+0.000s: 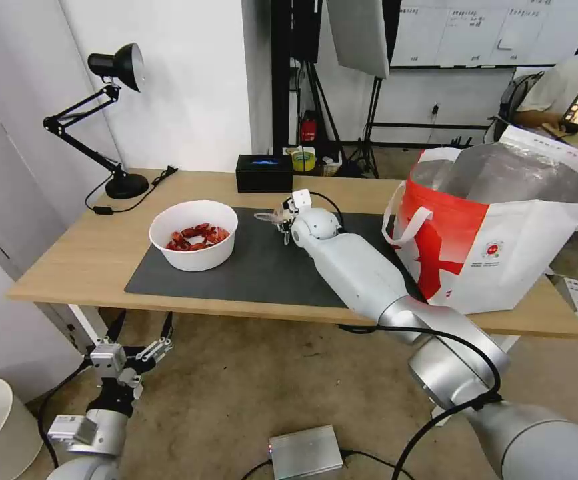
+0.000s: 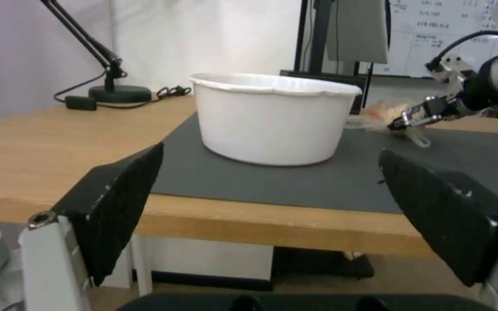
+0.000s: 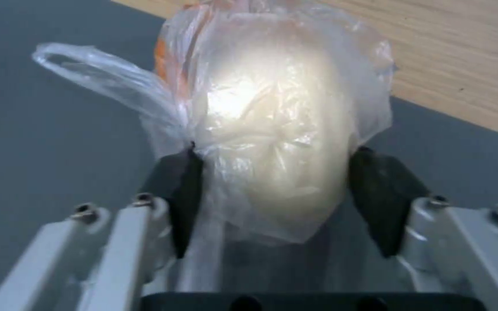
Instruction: Pick up the trash from the table and place it into the takeout bag.
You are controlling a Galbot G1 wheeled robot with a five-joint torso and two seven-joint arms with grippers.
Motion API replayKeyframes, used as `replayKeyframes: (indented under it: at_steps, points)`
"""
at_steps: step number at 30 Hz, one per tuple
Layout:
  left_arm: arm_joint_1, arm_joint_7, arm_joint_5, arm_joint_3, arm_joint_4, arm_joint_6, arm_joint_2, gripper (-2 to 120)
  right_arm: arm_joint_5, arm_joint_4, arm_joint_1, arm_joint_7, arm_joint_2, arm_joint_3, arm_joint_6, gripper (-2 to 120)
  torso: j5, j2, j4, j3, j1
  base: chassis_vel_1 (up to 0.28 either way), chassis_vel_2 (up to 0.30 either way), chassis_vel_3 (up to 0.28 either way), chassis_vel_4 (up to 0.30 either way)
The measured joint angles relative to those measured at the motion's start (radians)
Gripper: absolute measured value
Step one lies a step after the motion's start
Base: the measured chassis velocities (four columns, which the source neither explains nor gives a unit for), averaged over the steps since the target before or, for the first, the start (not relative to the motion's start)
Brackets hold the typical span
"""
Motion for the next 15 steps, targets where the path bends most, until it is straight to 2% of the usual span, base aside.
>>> replayKeyframes:
  at_steps: [6, 8, 9, 12, 15]
  points:
    - [0.006, 0.001, 0.001, 0.000, -0.004, -0.003, -0.005, 100, 0.029, 0.027, -0.003, 0.019, -0.010, -0.004, -0.004, 31, 0.0000, 0.000, 0.0000, 0.000, 0.000, 0.000, 0.000, 0.000, 0.000]
    - [0.007, 0.001, 0.001, 0.001, -0.004, -0.004, -0.005, 100, 0.032, 0.033, -0.003, 0.021, -0.012, -0.006, -0.005, 30, 0.0000, 0.000, 0.0001, 0.000, 0.000, 0.000, 0.000, 0.000, 0.000]
    - [0.007, 0.001, 0.002, 0.001, -0.004, -0.005, -0.006, 100, 0.035, 0.038, -0.004, 0.024, -0.015, -0.007, -0.007, 25, 0.0000, 0.000, 0.0001, 0.000, 0.000, 0.000, 0.000, 0.000, 0.000]
    - [0.009, 0.003, 0.002, 0.002, -0.004, -0.014, -0.007, 100, 0.063, 0.092, -0.007, 0.046, -0.043, -0.023, -0.017, 9, 0.0001, 0.000, 0.0001, 0.000, 0.000, 0.000, 0.000, 0.000, 0.000]
    - [0.009, 0.004, 0.002, 0.004, -0.003, -0.015, -0.006, 100, 0.086, 0.144, -0.013, 0.061, -0.072, -0.036, -0.025, 3, 0.0001, 0.000, 0.0000, 0.000, 0.000, 0.000, 0.000, 0.000, 0.000]
